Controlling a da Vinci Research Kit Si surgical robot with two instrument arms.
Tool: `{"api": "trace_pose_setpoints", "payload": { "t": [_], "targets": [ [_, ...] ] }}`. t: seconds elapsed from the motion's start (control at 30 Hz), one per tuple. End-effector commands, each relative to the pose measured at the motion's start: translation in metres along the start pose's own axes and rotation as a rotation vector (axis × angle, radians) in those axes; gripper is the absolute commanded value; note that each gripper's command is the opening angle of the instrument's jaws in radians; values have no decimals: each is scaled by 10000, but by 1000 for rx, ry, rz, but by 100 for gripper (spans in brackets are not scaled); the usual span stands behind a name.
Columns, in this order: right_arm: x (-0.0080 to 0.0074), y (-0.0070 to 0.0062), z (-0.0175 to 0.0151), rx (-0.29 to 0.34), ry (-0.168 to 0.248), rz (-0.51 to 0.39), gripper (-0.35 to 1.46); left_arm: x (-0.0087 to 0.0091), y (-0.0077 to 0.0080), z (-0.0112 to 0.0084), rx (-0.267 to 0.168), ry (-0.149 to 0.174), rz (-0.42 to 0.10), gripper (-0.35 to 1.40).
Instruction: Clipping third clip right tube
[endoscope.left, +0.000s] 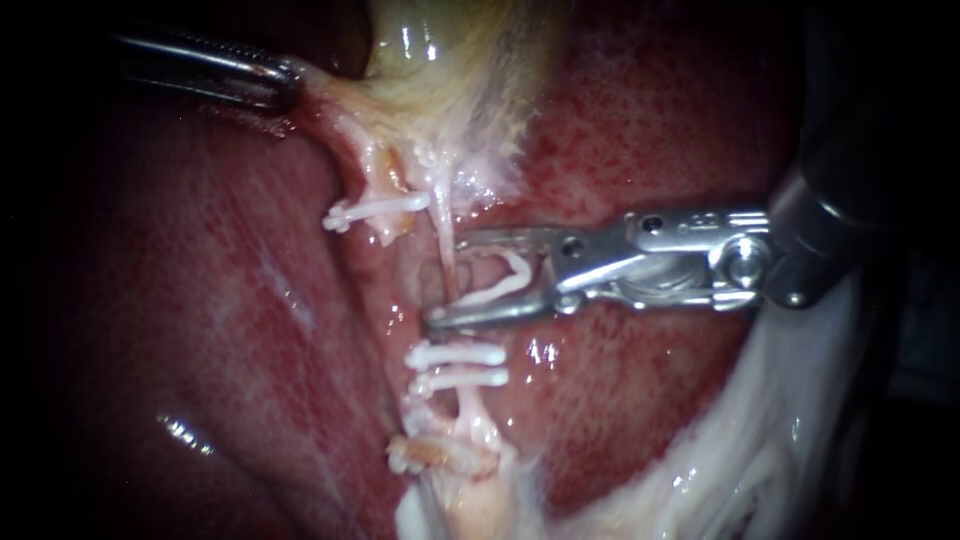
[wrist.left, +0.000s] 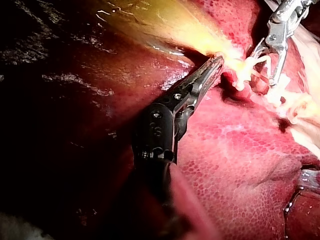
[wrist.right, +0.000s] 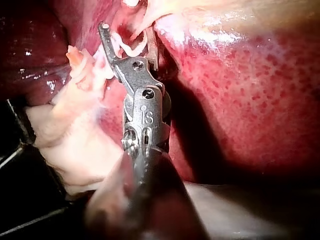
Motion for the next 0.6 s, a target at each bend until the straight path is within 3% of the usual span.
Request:
{"api": "trace_pose_setpoints", "payload": {
  "t": [0.03,0.1,0.23,0.4,0.6],
  "targets": [
    [1,-1,0,18,17,12,50,0,0,0,0,0,0,-35],
    [7,-5,-1,66,61,51,50,0,0,0,0,0,0,-35],
    [20,-16,-3,132,107,87,49,0,0,0,0,0,0,-35],
    [33,-21,-7,153,126,102,46,0,0,0,0,0,0,-35],
    [30,-17,-16,157,123,149,27,0,0,0,0,0,0,-35]
  ]
}}
